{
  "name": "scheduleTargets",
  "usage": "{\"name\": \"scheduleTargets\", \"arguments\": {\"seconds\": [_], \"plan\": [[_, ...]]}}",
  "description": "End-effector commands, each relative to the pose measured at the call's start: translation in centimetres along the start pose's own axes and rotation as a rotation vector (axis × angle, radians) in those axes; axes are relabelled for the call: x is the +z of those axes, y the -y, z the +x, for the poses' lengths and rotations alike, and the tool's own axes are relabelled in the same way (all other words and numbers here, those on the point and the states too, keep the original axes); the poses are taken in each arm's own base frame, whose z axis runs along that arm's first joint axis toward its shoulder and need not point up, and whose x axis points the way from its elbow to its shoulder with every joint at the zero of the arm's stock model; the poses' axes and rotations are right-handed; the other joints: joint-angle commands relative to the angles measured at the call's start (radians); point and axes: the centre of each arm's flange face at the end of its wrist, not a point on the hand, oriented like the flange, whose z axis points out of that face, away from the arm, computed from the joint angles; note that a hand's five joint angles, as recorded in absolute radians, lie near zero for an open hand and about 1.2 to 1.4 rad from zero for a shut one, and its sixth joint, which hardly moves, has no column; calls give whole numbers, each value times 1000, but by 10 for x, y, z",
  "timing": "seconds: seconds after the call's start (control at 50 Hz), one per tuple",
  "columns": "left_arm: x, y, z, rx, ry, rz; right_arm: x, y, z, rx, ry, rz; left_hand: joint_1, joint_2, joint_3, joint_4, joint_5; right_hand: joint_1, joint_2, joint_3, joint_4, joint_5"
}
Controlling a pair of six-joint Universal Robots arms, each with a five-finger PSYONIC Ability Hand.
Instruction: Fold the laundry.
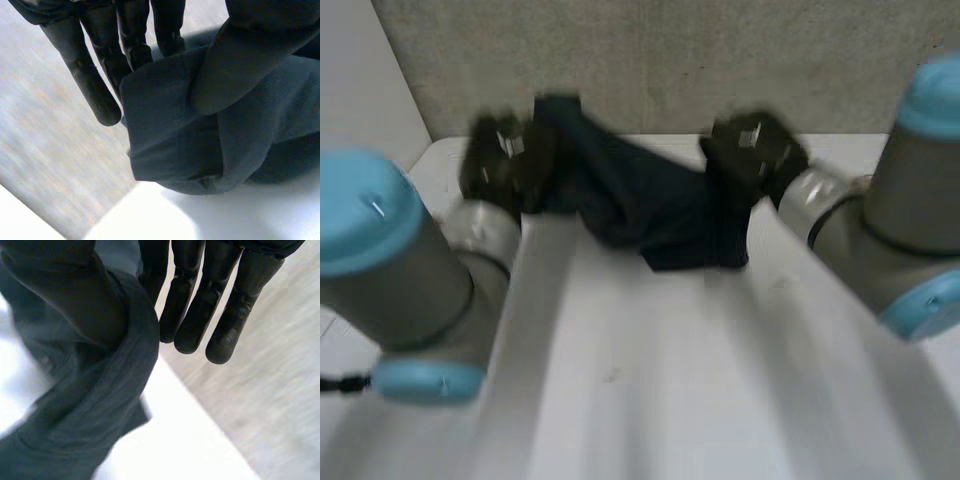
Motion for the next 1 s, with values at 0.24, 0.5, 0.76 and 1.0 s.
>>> {"name": "scheduleTargets", "arguments": {"seconds": [0.24,0.5,0.76,1.0], "plan": [[-96,-55,3,71,-95,-209,-26,-58,-38,-8,140,-213,-388,-457,-454,-458,-407,420,217,216,206,231],[-85,-16,-12,14,-136,-33,-51,-32,-40,-27,157,-140,-871,-941,-937,-942,-890,420,217,216,206,231],[-29,-62,0,-74,-299,-127,-61,-21,-41,-27,168,-100,-833,-903,-899,-903,-852,420,217,216,206,231],[-6,-102,-10,-85,-272,-244,-60,-20,-38,-29,157,-89,-613,-683,-679,-683,-632,420,217,216,206,231]]}}
